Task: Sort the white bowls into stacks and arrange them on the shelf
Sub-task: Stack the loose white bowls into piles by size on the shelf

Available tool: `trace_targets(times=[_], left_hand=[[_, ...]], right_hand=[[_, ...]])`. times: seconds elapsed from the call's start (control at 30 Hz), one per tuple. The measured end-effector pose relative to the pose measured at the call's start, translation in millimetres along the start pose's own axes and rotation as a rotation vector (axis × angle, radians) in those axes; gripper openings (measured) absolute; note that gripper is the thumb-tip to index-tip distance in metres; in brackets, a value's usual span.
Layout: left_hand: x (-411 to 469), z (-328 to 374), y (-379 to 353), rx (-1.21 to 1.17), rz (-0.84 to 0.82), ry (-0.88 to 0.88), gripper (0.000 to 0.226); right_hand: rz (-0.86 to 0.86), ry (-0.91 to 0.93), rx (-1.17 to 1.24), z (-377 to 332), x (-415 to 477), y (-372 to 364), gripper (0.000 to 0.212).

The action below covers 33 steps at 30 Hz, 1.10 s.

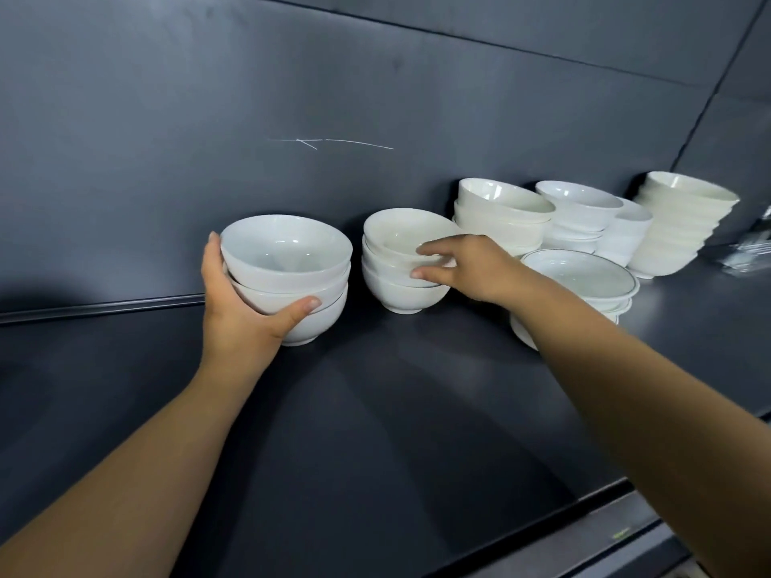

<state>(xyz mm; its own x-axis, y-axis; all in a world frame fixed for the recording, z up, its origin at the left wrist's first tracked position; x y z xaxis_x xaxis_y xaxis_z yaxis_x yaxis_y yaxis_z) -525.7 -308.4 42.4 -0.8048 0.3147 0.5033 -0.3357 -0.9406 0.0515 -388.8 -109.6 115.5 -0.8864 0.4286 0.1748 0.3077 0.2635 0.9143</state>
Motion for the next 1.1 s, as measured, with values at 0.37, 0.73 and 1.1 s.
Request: trace_targets(times=[0.37,0.73,1.1], left_hand=[[1,-6,15,0.021,0.043,0.006,0.117],[1,-3,15,0.019,0.045,0.024,0.117],[1,0,17,0.057,0.075,0.023,0.113]], right_hand=[[-0.106,-0.117,0.064,-17,14,10,0.041],[0.149,-0.068,0.366,-11,11,17,0.006],[0.215,0.075,0.508,-20,-72,21,0.010]])
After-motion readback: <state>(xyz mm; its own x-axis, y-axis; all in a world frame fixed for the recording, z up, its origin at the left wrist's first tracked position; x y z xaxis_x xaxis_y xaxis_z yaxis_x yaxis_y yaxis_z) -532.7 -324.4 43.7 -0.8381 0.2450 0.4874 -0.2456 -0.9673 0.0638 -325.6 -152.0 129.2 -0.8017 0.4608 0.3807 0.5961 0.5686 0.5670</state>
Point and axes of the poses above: each hand's wrist, its own x-axis towards the middle knuckle, its own y-axis out of the back of the hand, z = x × y, the point moved 4 cm from there along x, towards the middle knuckle, and after that the axes turned 1 degree about y, right-handed, at the moved point
